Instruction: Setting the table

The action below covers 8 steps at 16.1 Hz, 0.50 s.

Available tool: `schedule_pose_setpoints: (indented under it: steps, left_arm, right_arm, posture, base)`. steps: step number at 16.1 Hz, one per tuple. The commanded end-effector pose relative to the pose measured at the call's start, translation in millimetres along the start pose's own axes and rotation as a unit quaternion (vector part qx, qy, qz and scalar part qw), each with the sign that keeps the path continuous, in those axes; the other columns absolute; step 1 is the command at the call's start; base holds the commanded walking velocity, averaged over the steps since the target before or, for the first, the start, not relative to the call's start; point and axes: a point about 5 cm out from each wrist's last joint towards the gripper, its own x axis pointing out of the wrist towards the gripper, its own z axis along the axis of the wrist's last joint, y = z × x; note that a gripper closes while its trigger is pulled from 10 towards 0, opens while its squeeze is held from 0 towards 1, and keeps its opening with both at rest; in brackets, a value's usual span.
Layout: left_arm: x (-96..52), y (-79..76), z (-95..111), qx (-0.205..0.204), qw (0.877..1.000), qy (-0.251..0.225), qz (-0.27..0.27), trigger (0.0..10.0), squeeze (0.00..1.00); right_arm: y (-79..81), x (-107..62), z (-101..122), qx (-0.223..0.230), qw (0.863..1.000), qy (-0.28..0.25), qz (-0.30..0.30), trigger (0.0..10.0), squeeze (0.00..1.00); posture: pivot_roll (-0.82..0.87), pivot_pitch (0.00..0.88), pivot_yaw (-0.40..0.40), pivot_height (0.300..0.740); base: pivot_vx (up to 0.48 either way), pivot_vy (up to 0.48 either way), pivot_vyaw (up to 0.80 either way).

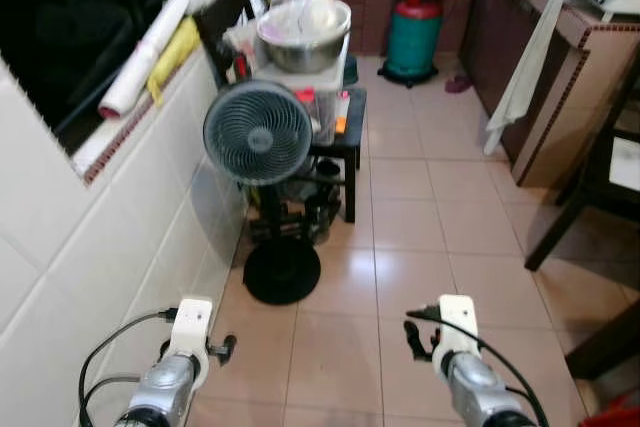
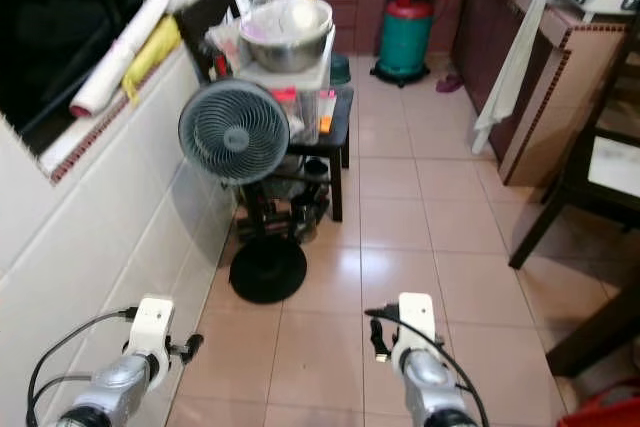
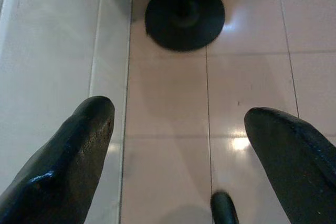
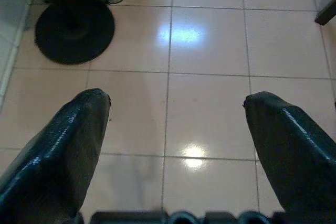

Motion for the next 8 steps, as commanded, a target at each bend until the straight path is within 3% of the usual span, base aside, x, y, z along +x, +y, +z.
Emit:
schedule_pose_setpoints:
  steps: [1, 8]
  left_arm:
    - [0.0, -3.2, -2.8, 0.002, 1.000, 0.006, -0.003, 10.0, 0.00]
    - [-0.4, -1.9, -6.1, -0.015, 1.000, 0.014, 0.018, 10.0, 0.00]
  right_arm:
    - [-6.3, -0.4, -0.2, -0.003, 1.000, 0.002, -0.006, 10.0, 0.00]
    - [-6.7, -1.7, -8.4, 0.000, 1.000, 0.029, 0.005, 10.0, 0.00]
  posture:
    - [-0.09, 0.000, 0.040, 0.740]
    - [-0.07, 0.000, 0.026, 0.740]
  base:
    - [0.000, 0.000, 0.00]
    - [0.000, 0.000, 0.00]
